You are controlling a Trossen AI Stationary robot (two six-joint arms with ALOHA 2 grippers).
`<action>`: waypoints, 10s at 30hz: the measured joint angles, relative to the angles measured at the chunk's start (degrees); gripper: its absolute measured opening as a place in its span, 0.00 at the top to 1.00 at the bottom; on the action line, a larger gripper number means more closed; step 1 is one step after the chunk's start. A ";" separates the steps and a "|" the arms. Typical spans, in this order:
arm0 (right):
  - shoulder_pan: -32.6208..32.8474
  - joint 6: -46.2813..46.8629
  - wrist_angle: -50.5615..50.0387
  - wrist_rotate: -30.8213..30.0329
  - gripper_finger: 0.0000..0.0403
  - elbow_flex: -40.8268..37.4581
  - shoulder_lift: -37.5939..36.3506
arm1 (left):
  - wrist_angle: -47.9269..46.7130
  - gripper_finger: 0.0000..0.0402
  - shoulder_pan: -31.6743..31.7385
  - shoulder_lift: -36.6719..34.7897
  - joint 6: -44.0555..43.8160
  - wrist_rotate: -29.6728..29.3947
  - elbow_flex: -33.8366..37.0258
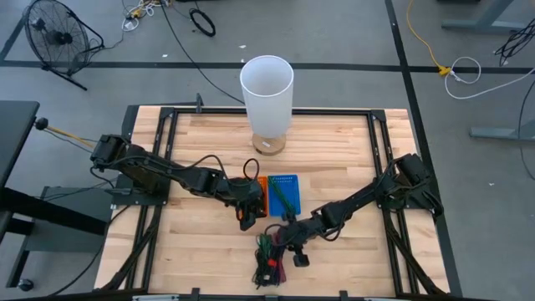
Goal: Pick & Place USB Port
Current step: Put the black USB cable into the orange bin
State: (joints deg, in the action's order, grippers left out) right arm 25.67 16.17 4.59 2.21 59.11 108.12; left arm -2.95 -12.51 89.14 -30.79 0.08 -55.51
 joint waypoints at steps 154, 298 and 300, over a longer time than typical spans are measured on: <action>-8.11 -1.86 -55.13 -37.30 0.73 9.01 -30.34 | -4.68 0.69 -6.44 -1.92 -9.32 -1.13 -0.04; -8.04 -1.23 -53.04 -35.72 0.73 5.84 -30.32 | -62.47 0.99 3.41 -3.84 -27.47 -22.16 -21.23; -8.05 -1.16 -53.06 -35.72 0.73 5.84 -30.32 | -58.79 0.99 6.03 -8.22 -27.47 -20.62 -15.23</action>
State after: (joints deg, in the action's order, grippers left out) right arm 17.63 15.00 -48.47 -33.52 64.95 77.80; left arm -61.73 -6.48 80.92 -58.26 -20.53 -70.74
